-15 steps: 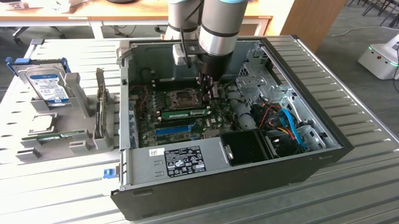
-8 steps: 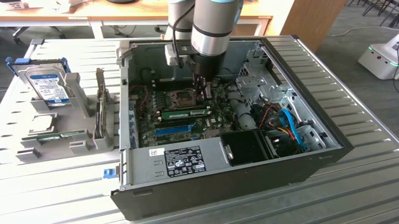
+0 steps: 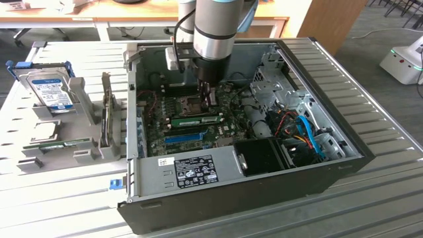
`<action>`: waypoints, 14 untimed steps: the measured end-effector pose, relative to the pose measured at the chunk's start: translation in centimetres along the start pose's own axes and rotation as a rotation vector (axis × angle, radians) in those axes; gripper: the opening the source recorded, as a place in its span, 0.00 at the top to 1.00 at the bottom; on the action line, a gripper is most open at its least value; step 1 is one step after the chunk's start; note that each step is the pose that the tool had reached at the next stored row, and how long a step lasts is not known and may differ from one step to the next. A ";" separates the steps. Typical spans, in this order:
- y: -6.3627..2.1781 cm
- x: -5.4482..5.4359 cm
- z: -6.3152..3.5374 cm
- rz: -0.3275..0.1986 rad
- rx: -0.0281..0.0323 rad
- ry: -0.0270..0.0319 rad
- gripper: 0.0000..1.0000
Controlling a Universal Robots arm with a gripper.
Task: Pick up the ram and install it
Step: 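Press down the ram until it locks into place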
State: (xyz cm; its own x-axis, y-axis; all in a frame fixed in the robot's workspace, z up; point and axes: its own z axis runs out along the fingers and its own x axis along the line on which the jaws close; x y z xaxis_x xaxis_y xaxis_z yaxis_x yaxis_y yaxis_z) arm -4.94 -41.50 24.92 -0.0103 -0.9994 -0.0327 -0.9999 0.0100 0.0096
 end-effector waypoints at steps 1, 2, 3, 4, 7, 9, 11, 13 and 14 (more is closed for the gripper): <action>0.19 0.0 0.00 0.000 0.0000 0.0000 0.89; 0.38 0.0 0.01 0.000 0.0000 -0.0001 0.89; 0.58 0.0 0.01 0.000 0.0001 0.0000 0.89; 0.77 0.0 0.01 0.000 0.0000 0.0000 0.89; 1.35 0.0 0.02 0.000 0.0000 0.0000 0.89; 1.74 0.0 0.02 0.000 0.0000 0.0000 0.89; 2.16 0.0 0.02 0.000 0.0000 0.0000 0.89; 2.46 0.0 0.03 0.000 0.0001 -0.0001 0.89; 2.58 0.0 0.03 0.000 0.0000 0.0000 0.89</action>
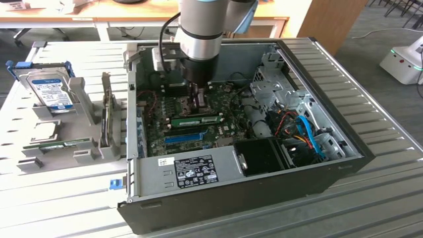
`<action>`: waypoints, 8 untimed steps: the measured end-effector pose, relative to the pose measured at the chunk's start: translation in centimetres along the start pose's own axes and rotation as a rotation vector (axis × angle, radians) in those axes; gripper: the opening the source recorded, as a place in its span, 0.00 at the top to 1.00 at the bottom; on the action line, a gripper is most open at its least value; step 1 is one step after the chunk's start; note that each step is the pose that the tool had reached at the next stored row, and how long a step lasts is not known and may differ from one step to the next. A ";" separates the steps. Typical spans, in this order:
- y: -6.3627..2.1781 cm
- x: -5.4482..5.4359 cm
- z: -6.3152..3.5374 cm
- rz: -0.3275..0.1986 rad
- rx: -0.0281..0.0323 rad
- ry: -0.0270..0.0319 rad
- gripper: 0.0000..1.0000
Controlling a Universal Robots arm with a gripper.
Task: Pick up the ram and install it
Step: 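Press down the ram until it locks into place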
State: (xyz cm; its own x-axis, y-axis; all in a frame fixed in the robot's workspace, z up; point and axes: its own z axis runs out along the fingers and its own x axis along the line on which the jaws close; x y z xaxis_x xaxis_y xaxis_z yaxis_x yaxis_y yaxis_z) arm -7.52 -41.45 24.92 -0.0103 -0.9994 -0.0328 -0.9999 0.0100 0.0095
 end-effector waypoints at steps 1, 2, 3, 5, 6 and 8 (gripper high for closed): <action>0.12 0.0 0.00 0.000 -0.0001 0.0001 0.89; 0.20 0.0 0.00 0.000 0.0000 0.0001 0.89; 0.21 0.0 0.00 0.000 0.0000 0.0000 0.89; 0.28 0.0 0.00 0.000 0.0000 0.0000 0.89; 0.36 0.0 0.00 0.000 0.0000 0.0000 0.89; 0.61 0.0 0.00 0.000 0.0000 0.0000 0.89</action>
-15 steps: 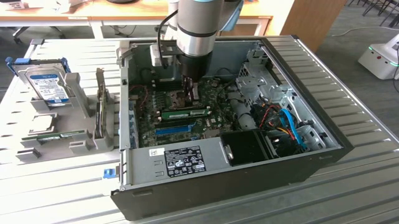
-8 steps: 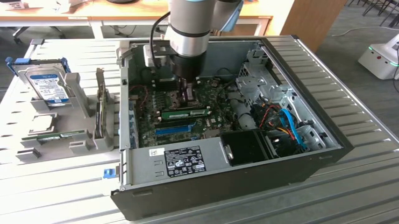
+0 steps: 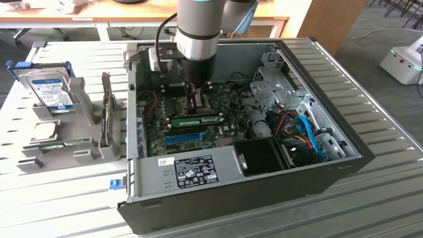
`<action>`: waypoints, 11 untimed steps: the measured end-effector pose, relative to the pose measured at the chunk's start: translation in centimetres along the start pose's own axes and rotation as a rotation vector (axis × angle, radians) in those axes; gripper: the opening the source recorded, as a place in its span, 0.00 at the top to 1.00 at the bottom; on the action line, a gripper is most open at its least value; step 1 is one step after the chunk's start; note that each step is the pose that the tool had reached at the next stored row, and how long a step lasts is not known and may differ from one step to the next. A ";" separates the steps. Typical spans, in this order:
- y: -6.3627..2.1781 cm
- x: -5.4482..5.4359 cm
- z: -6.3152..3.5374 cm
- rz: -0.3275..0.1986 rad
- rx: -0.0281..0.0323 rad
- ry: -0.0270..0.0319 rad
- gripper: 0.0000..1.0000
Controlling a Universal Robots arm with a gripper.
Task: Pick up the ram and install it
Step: 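Press down the ram until it locks into place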
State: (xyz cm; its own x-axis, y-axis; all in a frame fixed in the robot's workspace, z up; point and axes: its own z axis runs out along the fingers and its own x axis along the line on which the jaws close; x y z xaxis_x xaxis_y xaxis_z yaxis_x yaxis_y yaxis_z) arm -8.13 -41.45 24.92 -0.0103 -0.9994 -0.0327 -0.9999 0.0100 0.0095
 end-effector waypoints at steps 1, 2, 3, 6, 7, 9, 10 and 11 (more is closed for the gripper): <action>0.13 0.0 0.00 0.000 0.0000 0.0000 0.89; 0.27 0.0 0.00 0.000 0.0000 0.0001 0.89; 0.42 0.0 0.00 0.000 0.0000 0.0001 0.89; 0.57 0.0 0.01 0.000 0.0000 -0.0001 0.89; 0.58 0.0 0.00 0.000 0.0000 0.0000 0.89; 0.58 0.0 0.01 0.000 0.0000 0.0000 0.89; 0.58 0.0 0.00 0.000 0.0000 0.0000 0.89; 0.60 0.0 0.00 0.000 0.0000 0.0000 0.89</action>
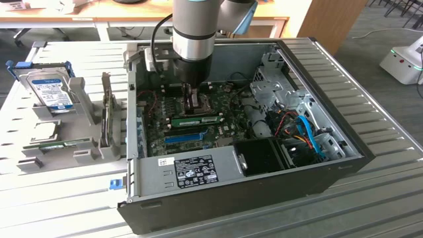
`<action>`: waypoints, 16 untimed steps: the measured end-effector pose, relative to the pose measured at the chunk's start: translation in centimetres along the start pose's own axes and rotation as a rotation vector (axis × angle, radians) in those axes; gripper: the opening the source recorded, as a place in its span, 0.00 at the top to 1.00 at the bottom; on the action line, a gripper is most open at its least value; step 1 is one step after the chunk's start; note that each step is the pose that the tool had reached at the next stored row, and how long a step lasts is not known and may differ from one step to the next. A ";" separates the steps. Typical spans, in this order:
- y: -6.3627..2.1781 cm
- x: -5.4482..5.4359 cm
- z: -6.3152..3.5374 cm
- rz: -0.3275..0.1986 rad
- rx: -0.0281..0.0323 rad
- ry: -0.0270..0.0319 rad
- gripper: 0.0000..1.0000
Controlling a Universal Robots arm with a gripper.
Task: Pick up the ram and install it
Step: 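Press down the ram until it locks into place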
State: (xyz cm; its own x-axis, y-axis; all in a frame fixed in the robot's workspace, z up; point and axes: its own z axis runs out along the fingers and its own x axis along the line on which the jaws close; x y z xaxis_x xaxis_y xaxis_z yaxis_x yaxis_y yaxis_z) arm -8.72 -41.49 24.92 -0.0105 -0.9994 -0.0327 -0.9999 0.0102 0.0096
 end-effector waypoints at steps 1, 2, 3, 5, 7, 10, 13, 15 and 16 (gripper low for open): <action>0.00 0.0 0.00 0.000 0.0000 0.0000 0.89; 0.01 0.1 0.00 0.000 0.0000 0.0000 0.89; 0.01 0.1 0.00 0.000 0.0000 0.0000 0.89; 0.04 0.2 0.00 0.000 0.0000 0.0000 0.89; 0.03 0.2 0.00 0.000 0.0001 -0.0001 0.89; 0.03 0.2 0.00 0.000 0.0000 -0.0001 0.89; 0.03 0.2 0.09 0.000 0.0002 -0.0002 0.89; 0.03 0.2 0.20 0.000 0.0003 0.0000 0.89; 0.03 0.2 0.27 0.000 0.0003 0.0000 0.89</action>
State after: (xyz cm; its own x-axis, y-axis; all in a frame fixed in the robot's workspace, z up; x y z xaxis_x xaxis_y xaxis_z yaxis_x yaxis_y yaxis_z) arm -8.76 -41.69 24.65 -0.0102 -0.9994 -0.0327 -0.9999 0.0099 0.0093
